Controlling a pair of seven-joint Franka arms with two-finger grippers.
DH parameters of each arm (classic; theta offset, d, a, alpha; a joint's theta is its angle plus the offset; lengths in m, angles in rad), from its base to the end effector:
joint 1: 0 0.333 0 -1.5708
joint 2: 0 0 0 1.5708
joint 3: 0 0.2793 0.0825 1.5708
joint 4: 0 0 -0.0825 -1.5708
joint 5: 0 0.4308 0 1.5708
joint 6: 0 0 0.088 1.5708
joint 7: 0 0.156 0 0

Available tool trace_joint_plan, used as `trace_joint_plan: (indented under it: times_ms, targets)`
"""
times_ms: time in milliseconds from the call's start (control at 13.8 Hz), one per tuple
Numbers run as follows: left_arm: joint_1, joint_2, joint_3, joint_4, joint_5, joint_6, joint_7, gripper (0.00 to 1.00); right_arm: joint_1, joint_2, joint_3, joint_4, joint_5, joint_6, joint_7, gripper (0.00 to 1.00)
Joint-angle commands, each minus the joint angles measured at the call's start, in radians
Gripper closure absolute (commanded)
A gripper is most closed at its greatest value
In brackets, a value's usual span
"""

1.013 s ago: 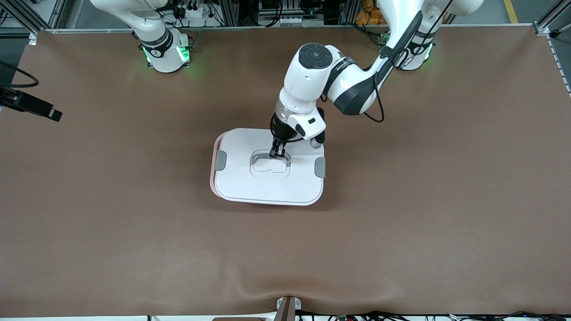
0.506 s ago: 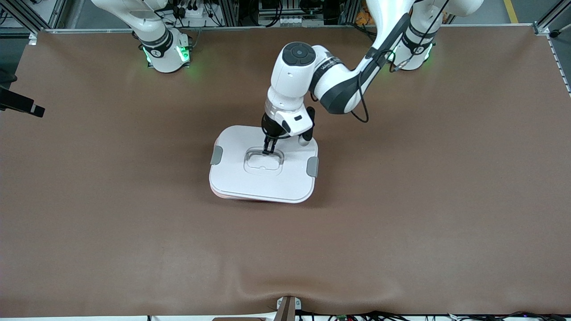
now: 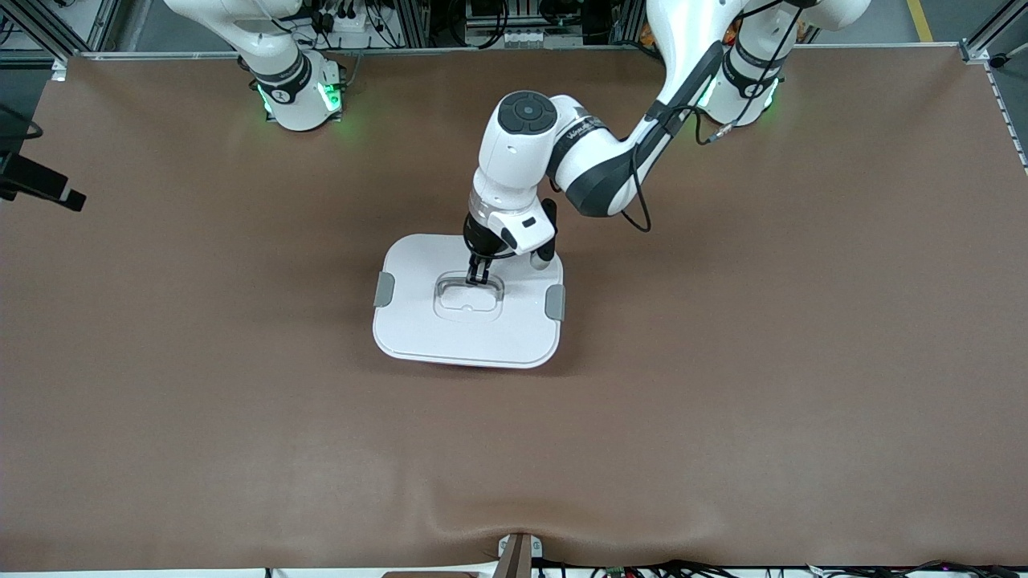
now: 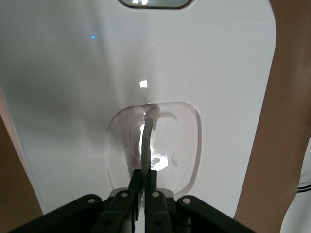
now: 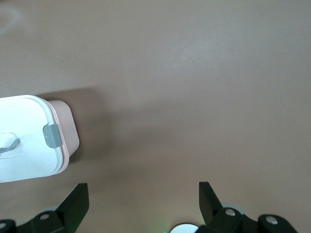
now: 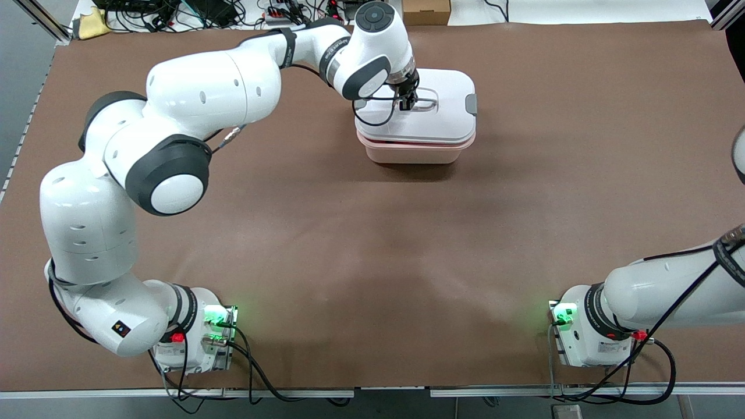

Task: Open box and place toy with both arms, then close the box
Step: 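Press the lid down and release the handle with the left gripper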

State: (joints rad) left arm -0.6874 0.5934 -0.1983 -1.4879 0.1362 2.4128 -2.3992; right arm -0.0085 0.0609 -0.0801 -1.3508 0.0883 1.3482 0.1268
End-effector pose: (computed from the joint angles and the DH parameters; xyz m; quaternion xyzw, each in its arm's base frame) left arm 0.5089 -0.5852 0.2683 0.7276 0.6643 -0.0105 0.1709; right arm 0.5885 -0.0357 0.5959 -0.9937 0.0990 0.0324 0.0403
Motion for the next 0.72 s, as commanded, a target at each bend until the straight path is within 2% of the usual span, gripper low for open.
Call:
trace_joint_plan:
  times_ms: [0, 362, 651]
  targets:
    - [-0.015, 0.014, 0.013, 0.035, 0.031, -0.015, -0.041, 1.0, 0.01, -0.131, 0.026, -0.171, -0.056, 0.055, 0.002, 0.0]
    - [-0.015, 0.005, 0.013, 0.032, 0.036, -0.015, -0.098, 1.0, 0.005, -0.133, 0.034, -0.166, -0.079, 0.06, -0.01, 0.0]
    - [-0.024, 0.009, 0.011, 0.029, 0.114, -0.014, -0.172, 1.0, 0.002, -0.135, 0.031, -0.165, -0.079, 0.046, -0.026, 0.0]
